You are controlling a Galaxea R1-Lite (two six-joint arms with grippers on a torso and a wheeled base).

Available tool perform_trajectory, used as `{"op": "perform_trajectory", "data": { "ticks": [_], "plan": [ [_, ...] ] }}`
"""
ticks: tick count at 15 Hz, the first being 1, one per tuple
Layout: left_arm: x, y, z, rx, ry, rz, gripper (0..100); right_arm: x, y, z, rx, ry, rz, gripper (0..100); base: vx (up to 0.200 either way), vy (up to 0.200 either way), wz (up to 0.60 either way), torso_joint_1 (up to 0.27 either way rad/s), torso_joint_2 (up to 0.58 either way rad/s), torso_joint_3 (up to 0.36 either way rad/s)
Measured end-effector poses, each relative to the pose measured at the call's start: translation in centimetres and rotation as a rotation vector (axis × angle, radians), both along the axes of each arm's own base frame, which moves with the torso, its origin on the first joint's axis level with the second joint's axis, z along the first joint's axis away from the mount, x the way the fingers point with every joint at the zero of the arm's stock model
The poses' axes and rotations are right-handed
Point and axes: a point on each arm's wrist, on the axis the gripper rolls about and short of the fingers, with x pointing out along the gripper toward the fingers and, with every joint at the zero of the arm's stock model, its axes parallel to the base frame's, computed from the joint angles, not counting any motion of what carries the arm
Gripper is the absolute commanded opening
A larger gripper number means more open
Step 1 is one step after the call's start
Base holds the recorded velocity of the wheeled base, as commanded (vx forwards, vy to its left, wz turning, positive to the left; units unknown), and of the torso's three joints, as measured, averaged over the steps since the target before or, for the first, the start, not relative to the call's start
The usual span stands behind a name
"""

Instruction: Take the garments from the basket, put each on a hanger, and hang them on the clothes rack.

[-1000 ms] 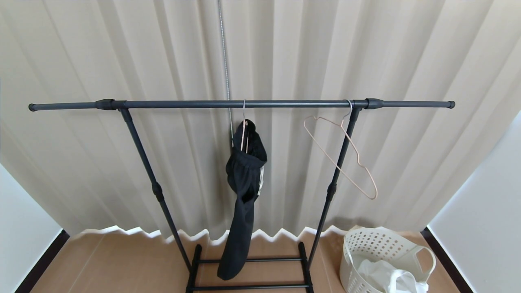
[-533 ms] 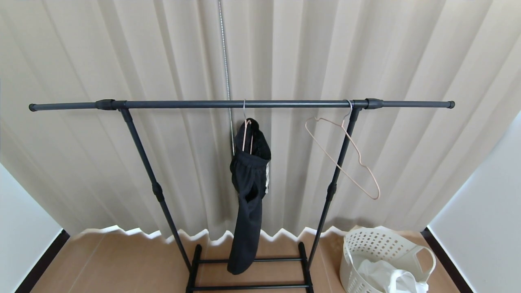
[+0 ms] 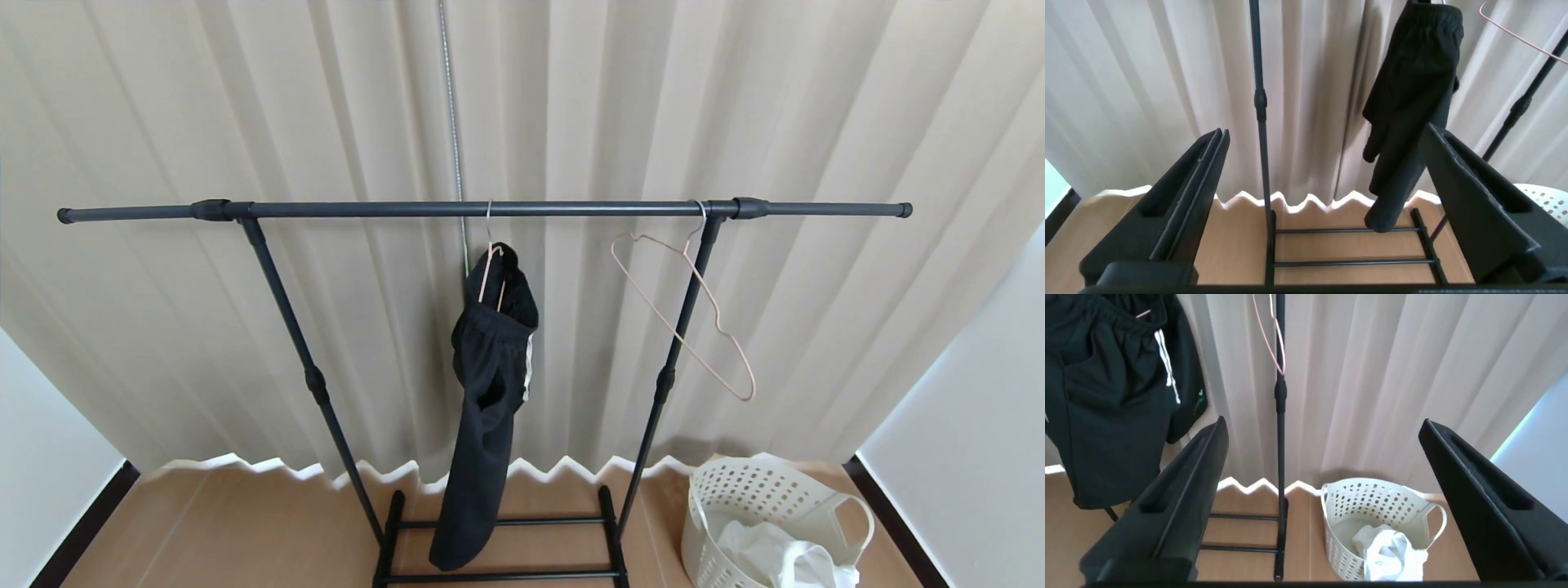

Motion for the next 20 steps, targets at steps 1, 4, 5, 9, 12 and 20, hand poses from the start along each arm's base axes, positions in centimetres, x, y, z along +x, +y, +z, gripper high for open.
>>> {"op": "perform_trajectory", "data": {
  "ticks": [1, 4, 5, 9, 12, 20],
  "plan": [
    [0.0, 0.0, 0.0, 0.0, 0.0, 0.0, 100, 0.0, 0.0, 0.0, 0.0, 0.0, 0.0, 100, 0.0, 0.0, 0.0, 0.0, 0.0, 0.0],
    [0.0, 0.0, 0.0, 0.0, 0.0, -0.001, 100, 0.0, 0.0, 0.0, 0.002, 0.0, 0.001, 100, 0.0, 0.0, 0.0, -0.019, 0.03, 0.03],
    [0.0, 0.0, 0.0, 0.0, 0.0, -0.001, 100, 0.0, 0.01, 0.0, 0.001, 0.0, 0.001, 100, 0.0, 0.0, 0.0, -0.129, 0.31, 0.149],
    [0.0, 0.0, 0.0, 0.0, 0.0, -0.001, 100, 0.0, 0.01, -0.01, 0.0, 0.001, 0.001, 100, 0.0, 0.0, 0.0, -0.136, 0.33, 0.178],
    [0.0, 0.0, 0.0, 0.0, 0.0, -0.001, 100, 0.0, 0.01, -0.02, 0.0, 0.002, 0.001, 100, 0.0, 0.0, 0.0, -0.144, 0.34, 0.196],
    [0.0, 0.0, 0.0, 0.0, -0.001, -0.001, 100, 0.0, 0.01, -0.02, 0.0, 0.002, 0.001, 100, 0.0, 0.0, 0.0, -0.145, 0.35, 0.204]
  ]
}}
